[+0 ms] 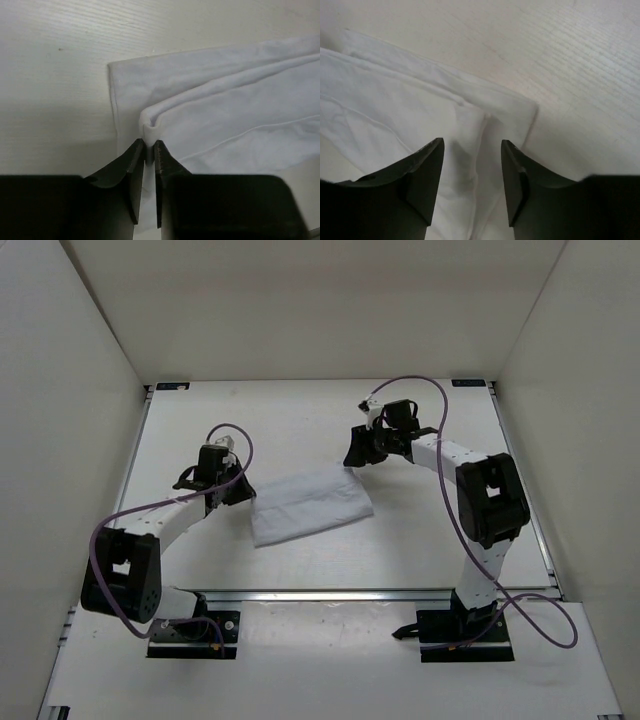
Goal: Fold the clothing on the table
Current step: Fold the skirt
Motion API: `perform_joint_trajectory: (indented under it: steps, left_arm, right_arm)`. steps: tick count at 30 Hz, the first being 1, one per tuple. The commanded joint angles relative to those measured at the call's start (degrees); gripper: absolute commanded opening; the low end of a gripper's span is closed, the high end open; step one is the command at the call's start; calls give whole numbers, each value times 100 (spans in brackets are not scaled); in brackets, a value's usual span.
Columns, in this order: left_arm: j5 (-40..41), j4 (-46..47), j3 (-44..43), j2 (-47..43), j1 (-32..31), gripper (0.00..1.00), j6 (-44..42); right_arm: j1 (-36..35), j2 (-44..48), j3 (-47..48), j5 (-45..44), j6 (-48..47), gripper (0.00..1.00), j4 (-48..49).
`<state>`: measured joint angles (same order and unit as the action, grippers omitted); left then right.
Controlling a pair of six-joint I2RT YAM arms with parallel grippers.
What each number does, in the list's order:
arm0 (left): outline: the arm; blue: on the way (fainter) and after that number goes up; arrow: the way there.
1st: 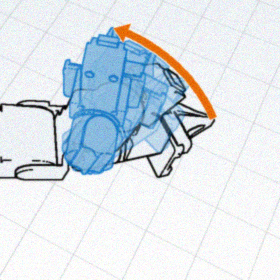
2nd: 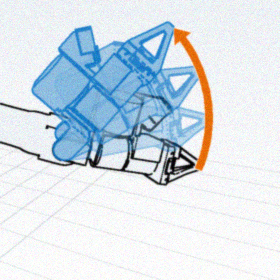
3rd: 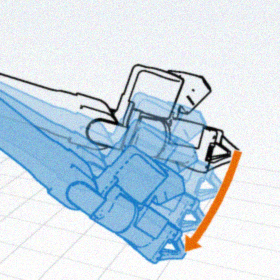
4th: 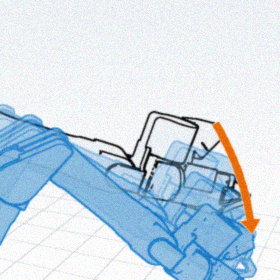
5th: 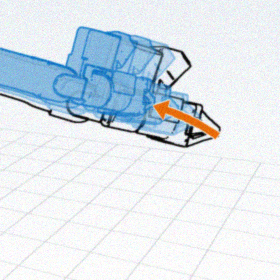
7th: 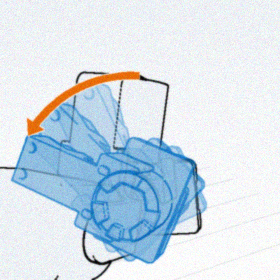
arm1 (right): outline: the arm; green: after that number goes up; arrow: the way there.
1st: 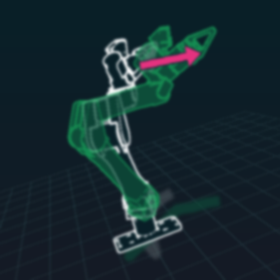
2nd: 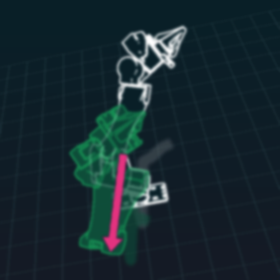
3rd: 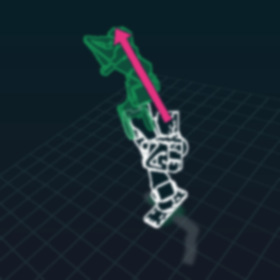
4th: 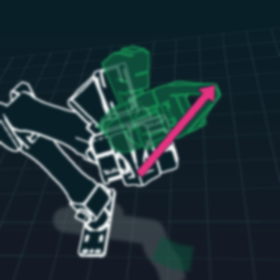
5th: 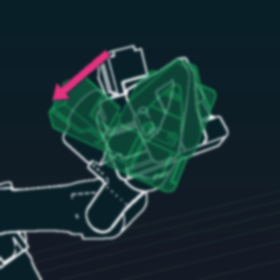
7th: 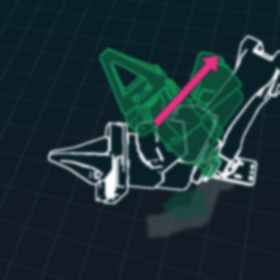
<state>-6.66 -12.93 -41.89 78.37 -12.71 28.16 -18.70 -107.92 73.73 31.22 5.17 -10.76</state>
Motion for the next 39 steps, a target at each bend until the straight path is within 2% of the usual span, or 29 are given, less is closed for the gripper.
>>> perform_joint_trajectory:
  steps: [1,2,3,4,7,8,12,15,17,19,20,21,23,26,30,37,39]
  left_arm:
    - [280,80,-13,82,163,29,181]
    - [218,115,-65,100,259,58,172]
    - [235,45,-91,91,234,89,172]
    - [252,19,-161,108,243,98,129]
    - [103,-16,-381,12,278,99,-91]
    - [86,-78,-416,-32,321,98,-135]
    - [-72,-192,-399,-339,165,75,-57]
    - [120,-333,-172,-480,-160,71,40]
    - [130,-368,31,-542,-266,64,215]
    - [7,-360,303,-612,-250,53,364]
    - [41,-351,435,-708,-293,40,470]
    - [50,-351,514,-744,-302,35,497]
    - [182,-316,568,-823,-285,18,550]
    - [287,-394,612,-744,-372,3,576]
    - [376,-281,760,-718,-434,0,673]
    - [647,-52,928,-604,-452,0,761]
    - [657,-78,919,-586,-469,0,761]
  right_arm:
    - [138,-282,246,138,97,52,470]
    - [191,-343,334,173,133,60,400]
    - [252,-344,369,174,142,63,347]
    - [261,-283,405,113,125,70,347]
    - [262,-2,431,-283,-50,96,59]
    - [270,51,440,-388,-121,99,-13]
    - [226,508,-77,-301,-359,99,-259]
    - [226,825,-858,-275,-307,98,-207]
    - [235,1026,-1228,-134,-236,94,21]
    - [253,1054,-1466,-12,-122,94,196]
    - [253,1027,-1519,-2,-87,92,198]
    - [279,992,-1503,59,-69,91,180]
    - [261,800,-1493,147,-95,89,232]
    - [191,589,-1318,147,-156,86,233]
    - [42,193,-924,138,-174,78,-22]
    - [-28,-221,-676,33,-201,71,-215]
    - [-37,-299,-597,-11,-209,60,-268]
